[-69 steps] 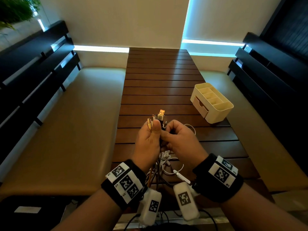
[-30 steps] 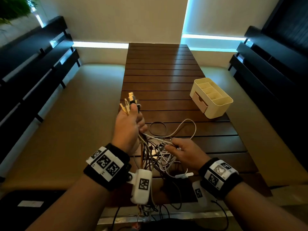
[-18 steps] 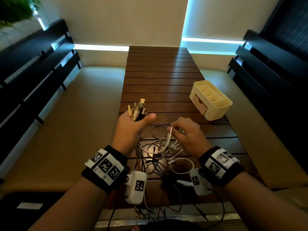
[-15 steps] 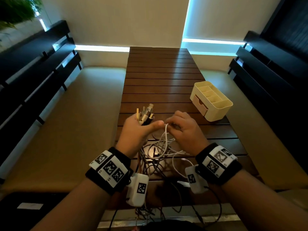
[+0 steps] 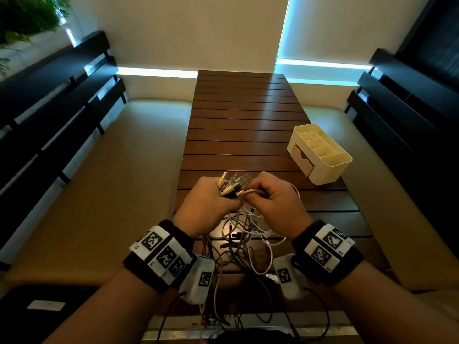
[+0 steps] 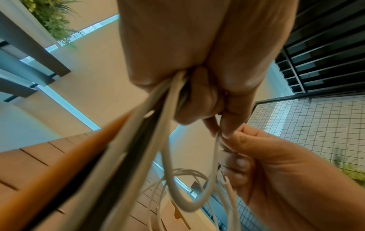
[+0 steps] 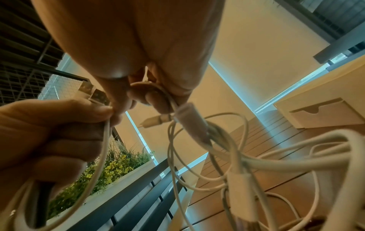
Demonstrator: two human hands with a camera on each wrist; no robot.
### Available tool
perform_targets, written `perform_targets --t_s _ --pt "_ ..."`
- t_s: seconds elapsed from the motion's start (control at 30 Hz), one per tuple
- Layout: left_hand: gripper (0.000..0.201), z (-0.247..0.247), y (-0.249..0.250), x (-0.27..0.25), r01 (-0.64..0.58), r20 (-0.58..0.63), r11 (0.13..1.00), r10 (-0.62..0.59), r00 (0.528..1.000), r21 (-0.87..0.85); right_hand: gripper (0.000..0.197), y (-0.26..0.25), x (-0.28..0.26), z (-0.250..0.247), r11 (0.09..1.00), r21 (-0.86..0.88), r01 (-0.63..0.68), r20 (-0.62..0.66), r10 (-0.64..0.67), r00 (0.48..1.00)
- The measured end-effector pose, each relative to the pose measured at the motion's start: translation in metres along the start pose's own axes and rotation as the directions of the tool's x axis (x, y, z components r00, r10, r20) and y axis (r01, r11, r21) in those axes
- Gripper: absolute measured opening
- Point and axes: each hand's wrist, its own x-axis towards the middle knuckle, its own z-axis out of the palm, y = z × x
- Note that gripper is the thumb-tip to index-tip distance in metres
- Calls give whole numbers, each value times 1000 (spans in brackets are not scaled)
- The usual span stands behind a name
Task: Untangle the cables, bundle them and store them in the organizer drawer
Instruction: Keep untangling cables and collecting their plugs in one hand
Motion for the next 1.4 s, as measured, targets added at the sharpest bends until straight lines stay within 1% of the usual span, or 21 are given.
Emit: perform_targets --t_s 0.07,0.13,0.2,0.27,0.37,0.43,0.57,0.67,0.73,0.8,0.83,0.9,0.97,1.0,1.13,1.2,1.27,1.3,1.33,1.37,1.4 --pt "20 -2 1 0 -7 -17 1000 7 1000 29 5 1 -1 0 999 46 -26 4 26 1000" --pt "22 -8 1 0 -22 -63 999 24 998 29 3 4 -2 -1 986 136 -92 40 87 995" --pt "21 -15 1 1 -12 -124 998 5 992 -58 7 11 -5 -2 970 173 -168 123 148 981" --pt "17 -20 0 2 0 -158 984 -29 987 -178 11 20 -9 -1 973 91 -212 204 190 960" --pt "17 -17 -4 0 21 -154 964 -63 986 -263 15 34 -11 2 968 -32 -248 270 247 930" --pt "15 -16 -11 0 53 -161 954 -105 981 -297 18 38 -8 4 969 -65 -237 258 246 934" --pt "11 -17 -22 5 122 -220 979 -156 963 -161 17 35 2 -2 981 -83 -173 148 184 972" --pt "14 -20 -19 5 47 -333 988 -93 938 -145 22 43 6 -7 967 -191 -169 143 198 970" --pt "14 -17 -10 5 -36 -379 992 -12 925 -120 27 48 4 -7 931 -328 -158 157 219 963" --pt "14 -9 -1 7 -70 -364 996 45 930 -57 28 46 1 -2 904 -421 -72 195 168 966" --pt "15 -4 1 10 -56 -334 998 44 941 -27 27 42 0 1 904 -427 -26 210 127 969" --pt "17 6 1 16 -14 -227 999 20 974 30 25 30 1 6 924 -379 52 205 29 978" --pt "18 13 -1 19 9 -120 995 3 993 97 20 18 6 6 948 -301 102 147 -60 987" --pt "18 15 -2 20 12 -93 995 -3 996 103 16 13 9 4 953 -278 117 113 -88 990" --pt "28 9 -2 22 0 -54 991 7 999 131 8 8 12 -4 958 -234 162 55 -154 987" --pt "35 7 0 20 -11 -73 990 21 997 144 6 16 9 -3 970 -190 152 48 -146 988" --pt "34 3 4 16 -12 -134 998 20 991 63 6 32 5 0 970 -232 74 67 -60 996" --pt "32 -1 5 14 -3 -172 1000 -1 985 -24 6 46 3 0 958 -287 -19 83 45 996" --pt "30 -6 6 13 1 -207 991 -28 978 -131 5 62 1 -2 928 -344 -145 104 191 976" --pt "29 -13 7 11 -1 -231 972 -54 971 -233 8 76 -3 -5 869 -417 -265 134 348 928" --pt "29 -21 7 11 -7 -248 952 -73 966 -307 13 89 -8 -9 803 -493 -334 164 463 871"
